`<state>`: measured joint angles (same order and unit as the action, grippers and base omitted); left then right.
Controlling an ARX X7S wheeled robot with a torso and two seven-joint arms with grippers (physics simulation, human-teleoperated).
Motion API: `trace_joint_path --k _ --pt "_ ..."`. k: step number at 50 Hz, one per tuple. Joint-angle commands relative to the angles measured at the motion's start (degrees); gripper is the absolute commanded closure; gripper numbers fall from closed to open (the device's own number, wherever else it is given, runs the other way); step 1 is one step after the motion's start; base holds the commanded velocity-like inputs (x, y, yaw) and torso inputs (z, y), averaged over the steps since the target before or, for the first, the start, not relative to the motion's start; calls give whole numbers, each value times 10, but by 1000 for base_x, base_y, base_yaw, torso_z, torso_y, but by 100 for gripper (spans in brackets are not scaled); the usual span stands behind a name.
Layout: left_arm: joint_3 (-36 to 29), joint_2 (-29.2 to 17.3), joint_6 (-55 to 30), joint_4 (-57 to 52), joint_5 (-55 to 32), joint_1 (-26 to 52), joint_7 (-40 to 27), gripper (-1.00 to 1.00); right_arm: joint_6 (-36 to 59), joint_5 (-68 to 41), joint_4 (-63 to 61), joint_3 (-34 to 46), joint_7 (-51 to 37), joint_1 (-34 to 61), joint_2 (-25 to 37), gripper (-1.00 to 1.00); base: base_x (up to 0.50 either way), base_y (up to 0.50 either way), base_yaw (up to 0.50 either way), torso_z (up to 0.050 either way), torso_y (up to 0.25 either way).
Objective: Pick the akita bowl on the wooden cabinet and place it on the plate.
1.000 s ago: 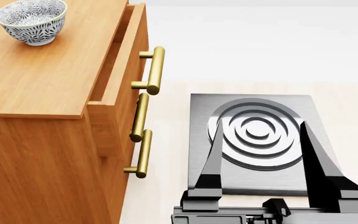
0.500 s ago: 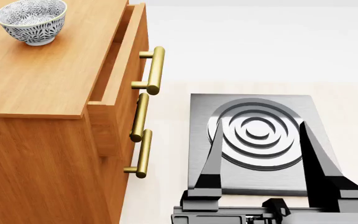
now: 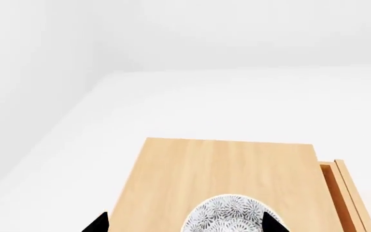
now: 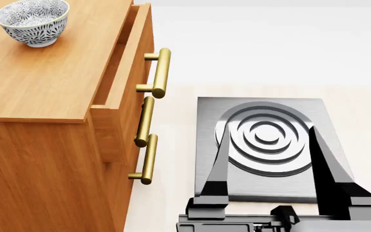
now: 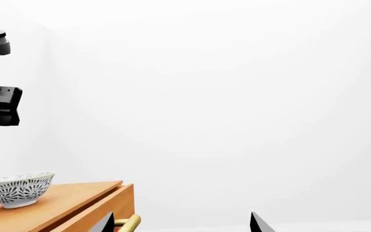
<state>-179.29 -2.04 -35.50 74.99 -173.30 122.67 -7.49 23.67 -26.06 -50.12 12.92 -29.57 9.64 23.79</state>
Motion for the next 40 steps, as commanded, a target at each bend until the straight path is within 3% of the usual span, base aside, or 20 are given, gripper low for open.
trace_joint_path --k 1,16,33,40 --pt "0 4 10 0 -1 6 -4 -100 -2 -3 0 1 -2 0 3 -100 0 0 0 0 0" --pt "1 4 20 0 -7 7 6 -100 -3 -5 2 4 -5 3 6 -100 0 0 0 0 -7" --pt "0 3 23 0 -3 7 12 -100 -6 -4 3 9 -8 3 9 -100 0 0 0 0 -243" --pt "1 -1 23 0 -5 9 2 -100 -8 -5 4 11 -8 4 10 -100 0 0 0 0 0"
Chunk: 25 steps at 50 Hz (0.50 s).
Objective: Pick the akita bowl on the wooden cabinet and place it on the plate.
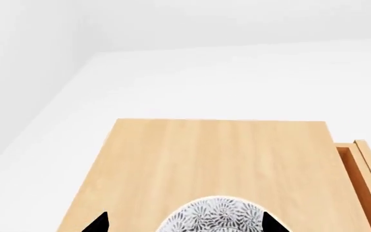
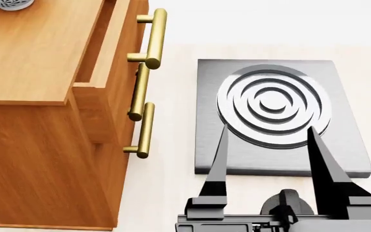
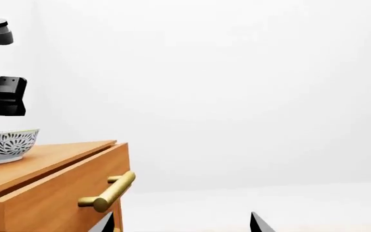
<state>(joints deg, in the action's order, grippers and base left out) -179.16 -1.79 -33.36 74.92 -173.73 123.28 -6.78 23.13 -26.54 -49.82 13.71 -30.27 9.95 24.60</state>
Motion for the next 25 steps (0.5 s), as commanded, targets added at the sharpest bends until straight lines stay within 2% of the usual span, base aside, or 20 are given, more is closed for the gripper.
trace_joint_path --k 1,17,25 --pt "0 -3 1 1 -1 3 -6 -100 -2 -1 1 3 -1 0 2 -100 0 0 0 0 0" --pt "-2 -5 -13 1 5 1 -6 -100 -6 -3 4 6 -2 1 4 -100 0 0 0 0 0" --pt "-1 -14 -31 1 -1 -1 -33 -100 -7 -3 6 8 -3 1 5 -100 0 0 0 0 0"
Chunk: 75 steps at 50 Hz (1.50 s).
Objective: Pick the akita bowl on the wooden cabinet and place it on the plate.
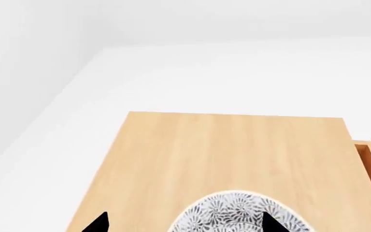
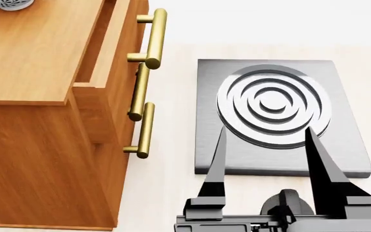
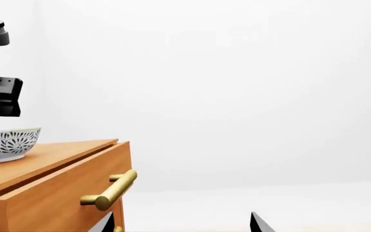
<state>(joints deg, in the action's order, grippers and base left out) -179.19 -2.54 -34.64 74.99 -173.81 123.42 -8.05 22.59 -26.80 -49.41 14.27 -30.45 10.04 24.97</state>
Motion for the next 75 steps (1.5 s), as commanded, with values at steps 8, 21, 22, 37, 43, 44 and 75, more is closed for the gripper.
trace_joint_path --k 8,21,22,37,43,44,75 --pt "4 -10 -64 0 -18 2 -22 -100 -3 0 3 5 -2 1 2 -100 0 0 0 0 0" --pt "13 -12 -88 0 -33 -22 -1 -100 -8 2 11 9 -1 1 3 -100 0 0 0 0 0" --pt "13 -13 -88 0 -32 -23 -1 -100 -8 2 12 9 0 1 3 -100 0 0 0 0 0" --pt "6 -15 -64 0 -17 -54 38 -100 -16 8 38 20 5 4 -2 -100 0 0 0 0 0" --pt "-1 -9 -60 0 -2 -52 20 100 -17 8 41 21 5 5 -1 -100 0 0 0 0 -3" --pt "0 -10 -58 0 -4 -50 18 100 -18 7 40 20 5 4 -1 -100 0 0 0 0 -10" --pt "184 25 90 0 290 0 82 100 -12 -2 14 13 -8 3 9 -100 1 0 0 0 -1"
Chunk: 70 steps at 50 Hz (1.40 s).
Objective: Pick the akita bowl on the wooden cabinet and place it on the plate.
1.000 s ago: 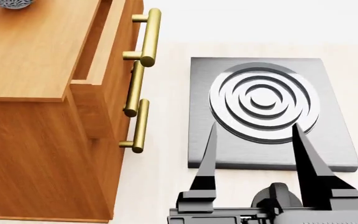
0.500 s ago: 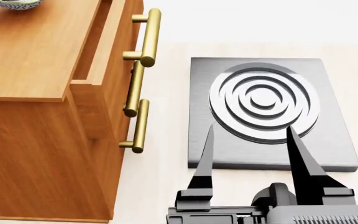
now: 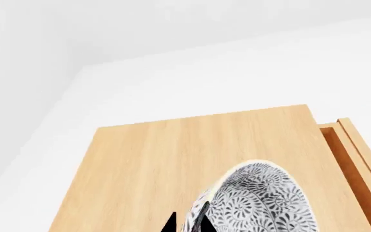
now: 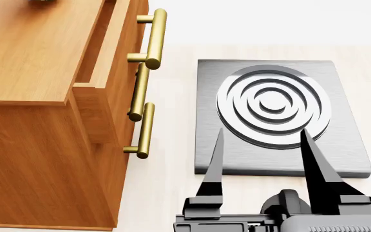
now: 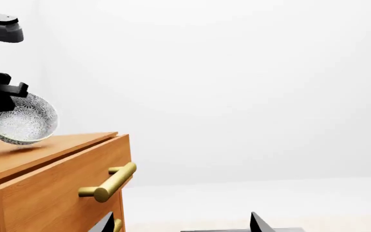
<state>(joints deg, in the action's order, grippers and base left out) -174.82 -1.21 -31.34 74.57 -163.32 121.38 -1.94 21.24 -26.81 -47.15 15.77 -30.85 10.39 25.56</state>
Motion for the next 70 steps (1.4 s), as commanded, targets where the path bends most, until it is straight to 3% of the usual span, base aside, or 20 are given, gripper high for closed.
trace_joint_path --k 1,20,27,38,47,70 --pt "172 12 58 4 218 22 20 100 1 -2 -9 -2 -5 -1 4 -100 0 0 0 0 0" --pt "586 12 53 -5 633 49 9 100 3 -9 -22 -6 -12 -1 9 -100 0 0 0 0 0" --pt "694 12 76 -33 748 69 29 100 4 -15 -31 -12 -17 -1 13 -100 0 0 0 0 0" --pt "755 10 96 -82 855 90 20 100 12 -21 -52 -17 -28 0 20 -100 0 0 0 0 0" --pt "761 -62 111 -294 867 111 -40 100 16 -26 -67 -21 -37 2 26 -100 0 0 0 0 0" --pt "802 -140 130 -530 918 116 -67 100 1 -103 -118 -76 -63 -7 53 -100 0 0 0 0 0"
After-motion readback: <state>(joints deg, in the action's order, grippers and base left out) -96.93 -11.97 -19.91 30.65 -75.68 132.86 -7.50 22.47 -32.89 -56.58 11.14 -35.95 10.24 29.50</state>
